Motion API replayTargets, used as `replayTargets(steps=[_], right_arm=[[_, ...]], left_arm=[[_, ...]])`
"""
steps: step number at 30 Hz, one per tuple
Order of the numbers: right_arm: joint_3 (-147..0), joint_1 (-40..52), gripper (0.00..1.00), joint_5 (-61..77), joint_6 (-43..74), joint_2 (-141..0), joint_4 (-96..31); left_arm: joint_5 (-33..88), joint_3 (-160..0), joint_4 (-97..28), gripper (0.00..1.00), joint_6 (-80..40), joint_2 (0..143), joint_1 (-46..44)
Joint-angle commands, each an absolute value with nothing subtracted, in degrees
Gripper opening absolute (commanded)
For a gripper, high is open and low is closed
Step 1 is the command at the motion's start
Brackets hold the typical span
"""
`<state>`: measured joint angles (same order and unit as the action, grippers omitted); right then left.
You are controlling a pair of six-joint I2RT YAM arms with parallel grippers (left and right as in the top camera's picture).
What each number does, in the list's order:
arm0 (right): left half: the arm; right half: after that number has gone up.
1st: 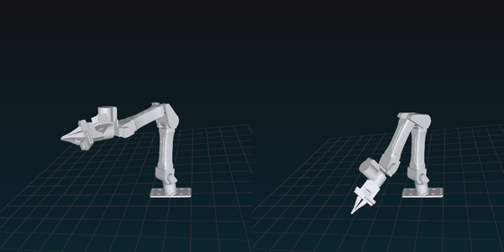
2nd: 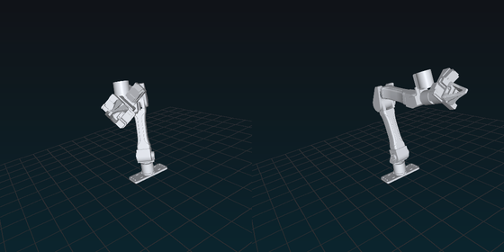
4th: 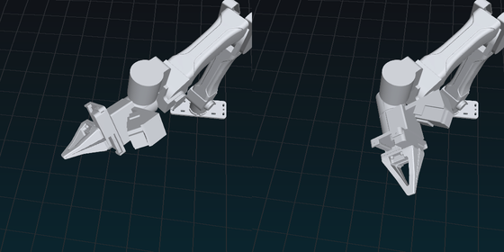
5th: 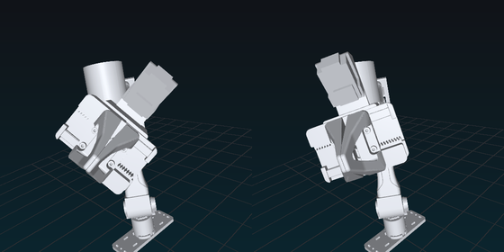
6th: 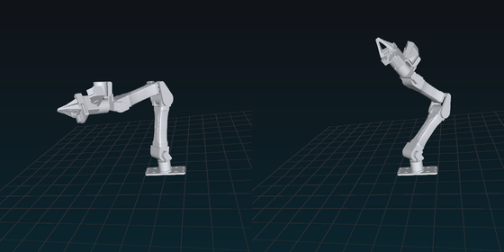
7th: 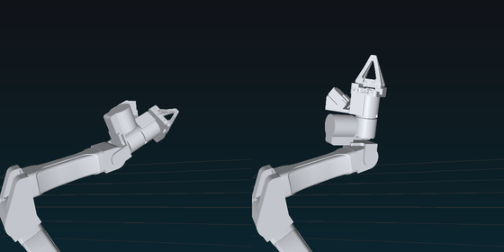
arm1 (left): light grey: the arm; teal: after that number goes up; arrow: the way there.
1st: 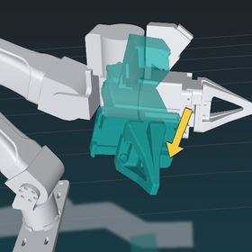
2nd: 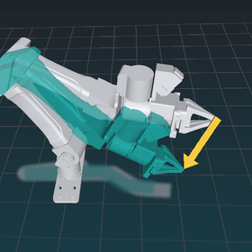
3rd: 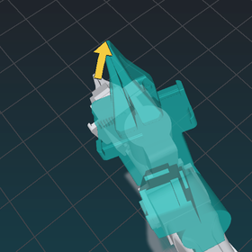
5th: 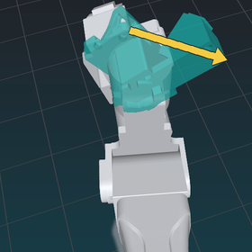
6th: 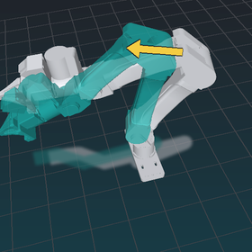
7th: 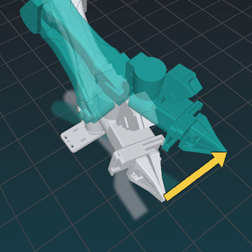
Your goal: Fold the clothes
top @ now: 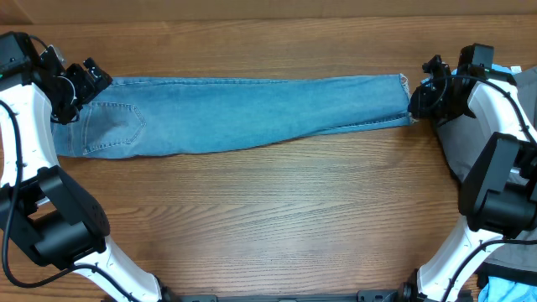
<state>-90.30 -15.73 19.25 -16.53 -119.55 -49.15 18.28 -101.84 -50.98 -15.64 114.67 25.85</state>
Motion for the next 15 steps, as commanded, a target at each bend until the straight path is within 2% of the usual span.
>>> replayTargets(steps=[1, 2, 3, 4, 8, 10, 12, 15], right_arm=[[-90.1, -16.3, 0.28, 14.2, -14.6, -119.5, -48.9], [-90.7, -16.3, 0.42, 11.2, -11.4, -119.5, -48.8], [-92.0, -16.3, 0.42, 6.9, -6.8, -119.5, -49.4], [-94.8, -16.3, 0.48, 4.6, -4.0, -119.4, -51.9], [-104.0, -14.0, 0.51, 17.3, -4.0, -119.3, -60.4], [-105.7, -11.9, 0.47, 23.9, -4.0, -119.3, -61.2], [-105.4, -9.7, 0.33, 31.4, -4.0, -119.3, -61.2], [-103.9, -6.3, 0.27, 29.3, -2.0, -119.3, -60.4]], left_arm=[[18.9, -103.4, -50.8, 1.0, -15.0, 113.3, 25.8], [18.9, -103.4, -50.8, 1.0, -15.0, 113.3, 25.8], [18.9, -103.4, -50.8, 1.0, -15.0, 113.3, 25.8], [18.9, -103.4, -50.8, 1.0, -15.0, 113.3, 25.8], [18.9, -103.4, -50.8, 1.0, -15.0, 113.3, 25.8], [18.9, -103.4, -50.8, 1.0, -15.0, 113.3, 25.8], [18.9, -103.4, -50.8, 1.0, -15.0, 113.3, 25.8], [18.9, -103.4, -50.8, 1.0, -15.0, 113.3, 25.8]])
